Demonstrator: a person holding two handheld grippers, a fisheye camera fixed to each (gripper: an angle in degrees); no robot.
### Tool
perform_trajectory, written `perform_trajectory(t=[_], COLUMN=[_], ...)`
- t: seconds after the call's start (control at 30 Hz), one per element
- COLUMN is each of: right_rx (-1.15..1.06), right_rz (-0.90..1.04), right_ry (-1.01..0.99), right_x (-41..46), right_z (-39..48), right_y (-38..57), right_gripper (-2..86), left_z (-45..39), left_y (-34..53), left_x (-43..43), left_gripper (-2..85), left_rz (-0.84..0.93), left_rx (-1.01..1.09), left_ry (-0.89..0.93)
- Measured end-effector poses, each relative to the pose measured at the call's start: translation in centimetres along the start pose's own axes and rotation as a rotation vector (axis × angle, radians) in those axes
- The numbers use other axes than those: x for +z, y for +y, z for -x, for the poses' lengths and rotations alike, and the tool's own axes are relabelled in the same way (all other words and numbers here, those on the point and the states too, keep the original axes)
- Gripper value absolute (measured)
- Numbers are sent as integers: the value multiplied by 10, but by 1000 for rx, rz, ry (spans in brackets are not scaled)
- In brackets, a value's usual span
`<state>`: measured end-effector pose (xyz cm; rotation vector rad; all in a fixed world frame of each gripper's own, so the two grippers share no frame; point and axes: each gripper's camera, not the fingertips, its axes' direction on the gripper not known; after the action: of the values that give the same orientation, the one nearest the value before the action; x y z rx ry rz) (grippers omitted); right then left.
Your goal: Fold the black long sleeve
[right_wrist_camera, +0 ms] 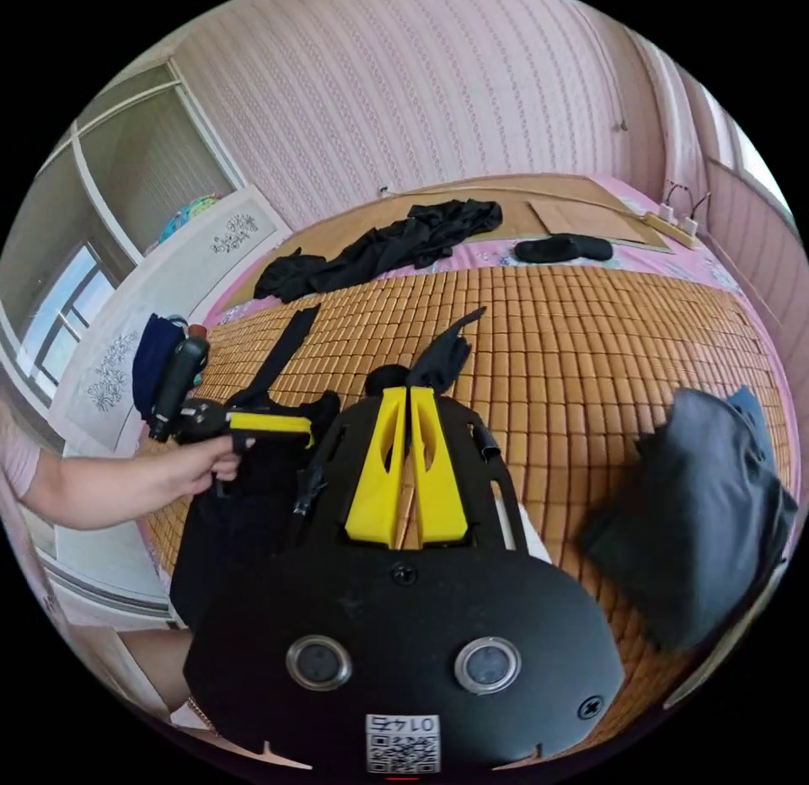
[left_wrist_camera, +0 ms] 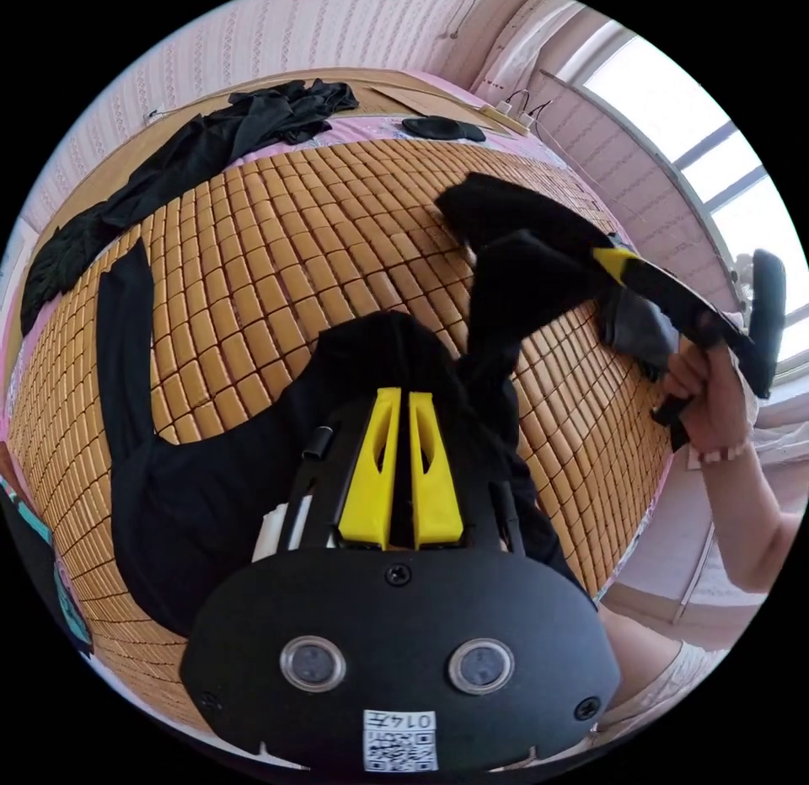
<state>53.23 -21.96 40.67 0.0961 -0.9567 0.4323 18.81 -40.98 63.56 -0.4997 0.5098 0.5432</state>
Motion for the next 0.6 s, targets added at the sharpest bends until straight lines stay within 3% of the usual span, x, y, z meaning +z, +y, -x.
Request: perform_trajectory(t=[0.2,0.5,0.6], right_rx=[211,512,571], right_rz=[154,122,141], right_ry=[192,330,234], right_x=[-114,-132,-110], right_z=[-16,-115,-135], right_y=[87,146,157], right_gripper=[10,59,95], left_z=[-27,-41,-48], left_y=[-13,-62,-72], left_x=[-6,41,47], left_gripper=[-6,1,1], left_rz=[-41,64,72], left_rx=[82,4,2], left_ry=[97,-20,-22])
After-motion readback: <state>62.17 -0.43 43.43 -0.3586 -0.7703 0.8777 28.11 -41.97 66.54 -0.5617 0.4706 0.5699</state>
